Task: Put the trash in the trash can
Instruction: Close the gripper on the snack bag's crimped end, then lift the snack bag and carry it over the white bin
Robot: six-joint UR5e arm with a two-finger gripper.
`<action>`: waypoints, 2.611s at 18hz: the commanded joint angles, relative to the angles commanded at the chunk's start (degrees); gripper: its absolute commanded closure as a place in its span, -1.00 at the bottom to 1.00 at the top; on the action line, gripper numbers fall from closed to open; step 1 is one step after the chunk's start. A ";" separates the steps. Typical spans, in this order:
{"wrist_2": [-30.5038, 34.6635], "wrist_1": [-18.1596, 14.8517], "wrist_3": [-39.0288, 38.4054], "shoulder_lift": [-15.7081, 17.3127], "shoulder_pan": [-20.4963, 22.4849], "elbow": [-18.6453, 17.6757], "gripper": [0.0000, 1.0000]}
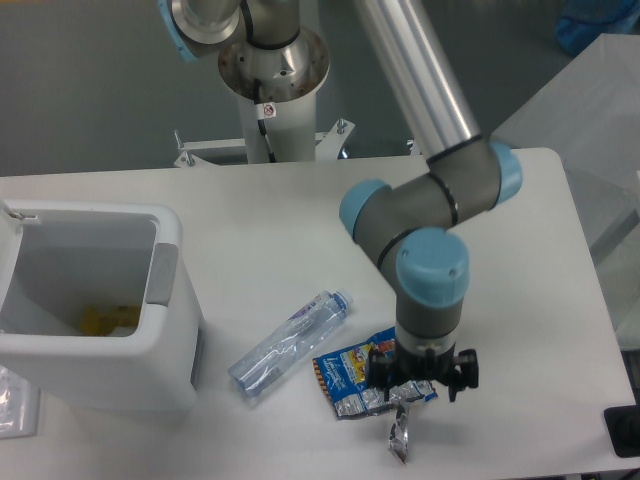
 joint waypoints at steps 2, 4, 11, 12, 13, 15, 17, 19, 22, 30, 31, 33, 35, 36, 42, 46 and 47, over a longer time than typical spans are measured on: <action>0.09 0.00 0.00 -0.79 -0.17 0.00 -1.00; 0.35 0.26 -0.17 -1.93 -0.18 0.44 -1.00; 0.53 0.35 -0.62 -2.82 -0.62 0.61 -0.69; 0.53 0.26 -0.62 -2.82 -0.70 0.53 -0.51; 0.61 0.26 -0.62 -2.90 -0.70 0.53 -0.34; 1.40 0.26 -0.62 -2.99 -0.70 0.53 -0.08; 1.76 0.26 -1.05 -3.08 -0.79 0.53 0.15; 1.76 0.26 -1.32 -3.08 -0.79 0.53 0.40; 1.93 0.26 -1.49 -2.73 -0.79 0.35 0.62; 0.27 -0.09 -1.67 2.10 -0.62 -0.09 0.98; -0.35 -0.09 -1.58 2.89 -0.35 -0.09 1.00; -2.18 0.00 -2.11 5.08 0.17 0.78 1.00; -6.91 0.00 -6.48 8.16 1.57 1.40 1.00; -9.99 -0.09 -9.11 9.74 2.45 1.41 1.00; -19.94 0.09 -21.34 19.41 4.22 1.75 1.00; -24.25 0.09 -26.00 24.85 3.87 2.02 1.00; -24.61 0.09 -27.15 26.09 3.69 2.02 1.00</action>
